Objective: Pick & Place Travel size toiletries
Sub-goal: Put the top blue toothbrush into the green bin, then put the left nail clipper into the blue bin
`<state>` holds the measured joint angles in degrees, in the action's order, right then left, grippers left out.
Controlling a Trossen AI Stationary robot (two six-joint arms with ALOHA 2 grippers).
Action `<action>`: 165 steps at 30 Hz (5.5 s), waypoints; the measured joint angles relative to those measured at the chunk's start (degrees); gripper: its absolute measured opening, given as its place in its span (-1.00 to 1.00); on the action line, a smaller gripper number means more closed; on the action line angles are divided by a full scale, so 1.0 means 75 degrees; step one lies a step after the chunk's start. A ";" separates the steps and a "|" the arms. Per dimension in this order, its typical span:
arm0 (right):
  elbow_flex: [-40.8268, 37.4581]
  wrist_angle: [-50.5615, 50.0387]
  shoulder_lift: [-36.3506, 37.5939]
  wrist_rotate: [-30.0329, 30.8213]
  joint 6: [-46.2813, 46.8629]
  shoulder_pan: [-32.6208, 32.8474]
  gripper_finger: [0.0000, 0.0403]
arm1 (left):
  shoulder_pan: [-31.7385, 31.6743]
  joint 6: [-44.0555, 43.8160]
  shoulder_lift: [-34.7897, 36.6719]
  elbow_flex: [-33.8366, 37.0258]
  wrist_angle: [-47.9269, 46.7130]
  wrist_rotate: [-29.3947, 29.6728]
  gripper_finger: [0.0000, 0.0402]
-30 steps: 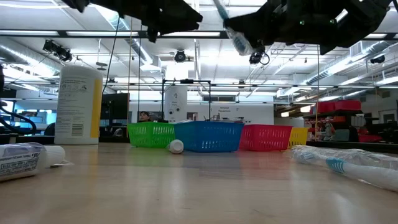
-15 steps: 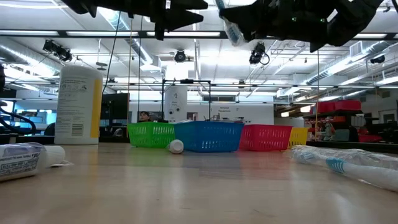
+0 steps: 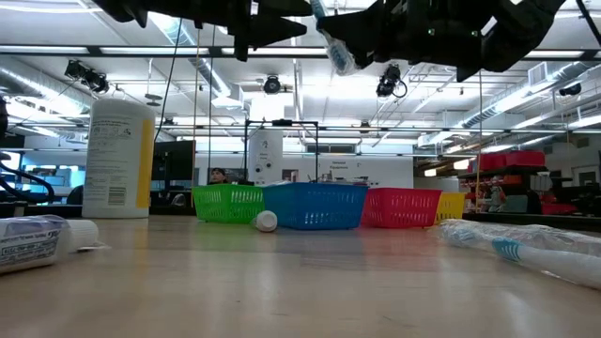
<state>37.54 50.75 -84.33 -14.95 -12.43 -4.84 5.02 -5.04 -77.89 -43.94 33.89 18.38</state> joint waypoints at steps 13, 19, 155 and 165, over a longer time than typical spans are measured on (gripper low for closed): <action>0.0000 -0.0227 0.0000 0.1363 0.0197 0.0035 -0.88 | 0.0189 -0.0004 0.0000 -0.0003 -0.0504 -0.0226 -0.03; 0.0066 -0.0156 0.0000 0.0527 0.0303 0.0080 -0.88 | 0.0041 -0.0073 0.0000 -0.0003 -0.0363 0.0122 -0.03; 0.0087 -0.9458 0.0163 0.1130 1.0530 0.3993 -0.33 | 0.0330 -0.0601 -0.2299 -0.1999 -0.7083 -0.0937 -0.11; 0.0085 -1.1114 0.0281 0.1718 0.9832 0.3777 -0.33 | 0.0849 -0.2927 -0.2299 -0.1999 -0.8243 -0.1807 -0.11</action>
<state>38.17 -32.61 -82.23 -2.07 61.31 23.49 11.39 -26.99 -95.13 -58.94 -27.94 4.82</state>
